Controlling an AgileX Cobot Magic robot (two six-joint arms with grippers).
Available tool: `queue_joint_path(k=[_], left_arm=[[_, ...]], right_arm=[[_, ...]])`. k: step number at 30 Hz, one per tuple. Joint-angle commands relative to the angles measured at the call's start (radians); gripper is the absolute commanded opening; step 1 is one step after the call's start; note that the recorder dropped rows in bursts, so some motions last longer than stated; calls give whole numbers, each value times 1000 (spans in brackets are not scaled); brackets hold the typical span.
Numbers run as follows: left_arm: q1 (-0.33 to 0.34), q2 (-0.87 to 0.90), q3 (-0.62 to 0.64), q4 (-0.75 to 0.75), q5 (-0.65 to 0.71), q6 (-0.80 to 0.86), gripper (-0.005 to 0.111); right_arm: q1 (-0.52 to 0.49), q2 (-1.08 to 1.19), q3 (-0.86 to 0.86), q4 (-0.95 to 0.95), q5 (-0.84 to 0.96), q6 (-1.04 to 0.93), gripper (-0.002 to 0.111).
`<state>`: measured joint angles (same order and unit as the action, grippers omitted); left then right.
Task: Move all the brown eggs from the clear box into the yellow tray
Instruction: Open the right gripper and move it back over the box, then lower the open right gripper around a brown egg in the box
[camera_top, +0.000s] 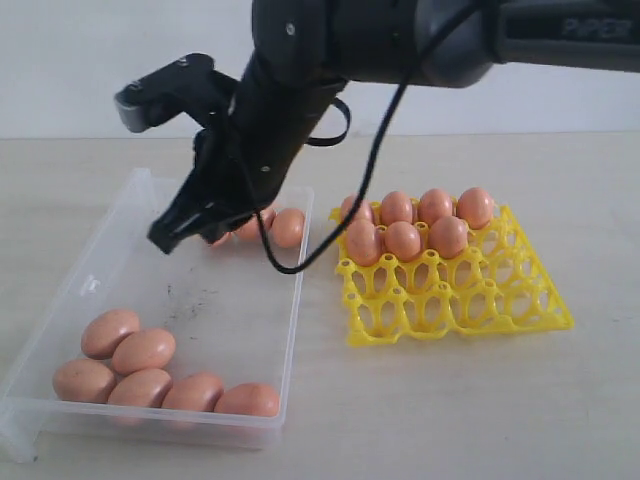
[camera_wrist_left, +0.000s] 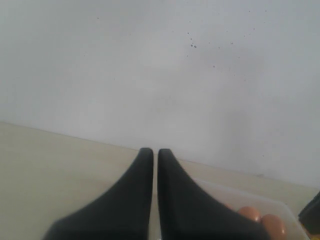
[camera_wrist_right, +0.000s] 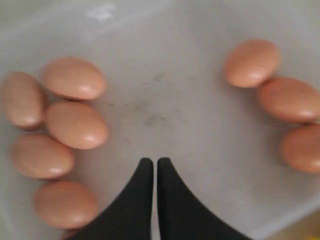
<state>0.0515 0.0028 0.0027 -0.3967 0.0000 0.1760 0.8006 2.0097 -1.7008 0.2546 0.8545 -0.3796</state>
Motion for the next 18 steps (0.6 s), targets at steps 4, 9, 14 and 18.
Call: queue_joint_path(k=[4,9,14,18], left_arm=[[-4,-3,-3,-5,0,6,4],[-4,-3,-3,-5,0,6,4],[-4,-3,-3,-5,0,6,4],[-4,-3,-3,-5,0,6,4]], right_arm=[[-2,236,-316,162,345,174,0],[15,260,-341,175,331,-108,7],[85,267,-334,175,205,-311,38],[160,290,-334,67,120,-461,59]])
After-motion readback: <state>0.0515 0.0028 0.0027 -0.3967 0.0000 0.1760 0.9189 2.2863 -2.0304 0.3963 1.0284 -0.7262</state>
